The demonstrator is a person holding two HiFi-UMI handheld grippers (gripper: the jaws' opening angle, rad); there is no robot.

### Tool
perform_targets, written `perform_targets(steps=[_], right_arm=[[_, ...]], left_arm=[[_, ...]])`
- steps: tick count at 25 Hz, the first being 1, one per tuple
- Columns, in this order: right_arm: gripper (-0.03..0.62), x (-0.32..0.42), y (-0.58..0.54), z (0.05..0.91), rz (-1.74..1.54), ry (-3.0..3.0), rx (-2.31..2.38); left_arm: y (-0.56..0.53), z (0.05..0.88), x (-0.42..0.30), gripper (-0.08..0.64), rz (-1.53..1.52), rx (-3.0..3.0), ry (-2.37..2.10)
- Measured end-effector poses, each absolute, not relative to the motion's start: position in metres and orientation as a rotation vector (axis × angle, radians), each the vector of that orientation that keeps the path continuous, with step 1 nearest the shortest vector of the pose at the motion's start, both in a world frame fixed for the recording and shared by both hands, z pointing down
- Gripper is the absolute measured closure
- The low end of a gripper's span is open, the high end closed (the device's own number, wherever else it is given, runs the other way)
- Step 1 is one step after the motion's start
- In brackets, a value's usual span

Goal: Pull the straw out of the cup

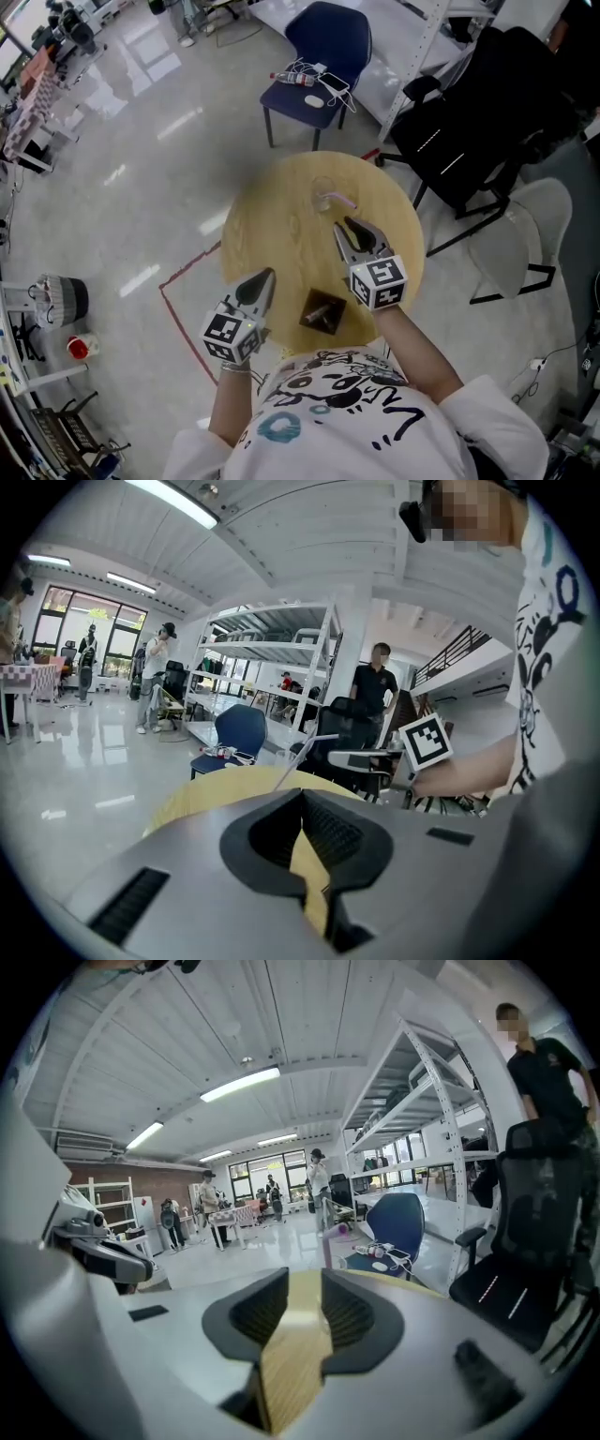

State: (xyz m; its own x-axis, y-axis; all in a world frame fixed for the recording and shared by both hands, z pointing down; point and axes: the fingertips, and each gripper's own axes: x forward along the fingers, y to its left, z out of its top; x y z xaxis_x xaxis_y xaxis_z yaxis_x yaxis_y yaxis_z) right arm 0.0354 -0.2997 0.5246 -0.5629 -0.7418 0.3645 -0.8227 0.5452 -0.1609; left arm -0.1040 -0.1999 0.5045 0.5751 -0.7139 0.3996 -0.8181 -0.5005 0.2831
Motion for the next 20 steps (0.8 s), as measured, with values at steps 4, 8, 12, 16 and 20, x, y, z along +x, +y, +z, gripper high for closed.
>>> perform_targets(steps=[4, 8, 12, 16, 20], right_arm=[[0.456, 0.034, -0.313, 0.540, 0.454, -2.529, 1.295], [0.456, 0.030, -0.329, 0.541, 0.418, -2.549, 1.287], [0.456, 0.028, -0.345, 0.542, 0.375, -2.568, 1.292], [0.456, 0.027, -0.356, 0.543, 0.332, -2.582, 1.280], [0.456, 0.025, -0.365, 0.544, 0.291, -2.581, 1.286]], left_arm=[[-0.213, 0.519, -0.106, 0.545, 0.336, 2.353, -1.222], [-0.228, 0.524, -0.107, 0.545, 0.345, 2.351, -1.218], [-0.243, 0.526, -0.104, 0.545, 0.350, 2.362, -1.199], [-0.246, 0.528, -0.095, 0.543, 0.307, 2.337, -1.173], [-0.242, 0.534, -0.092, 0.545, 0.306, 2.315, -1.155]])
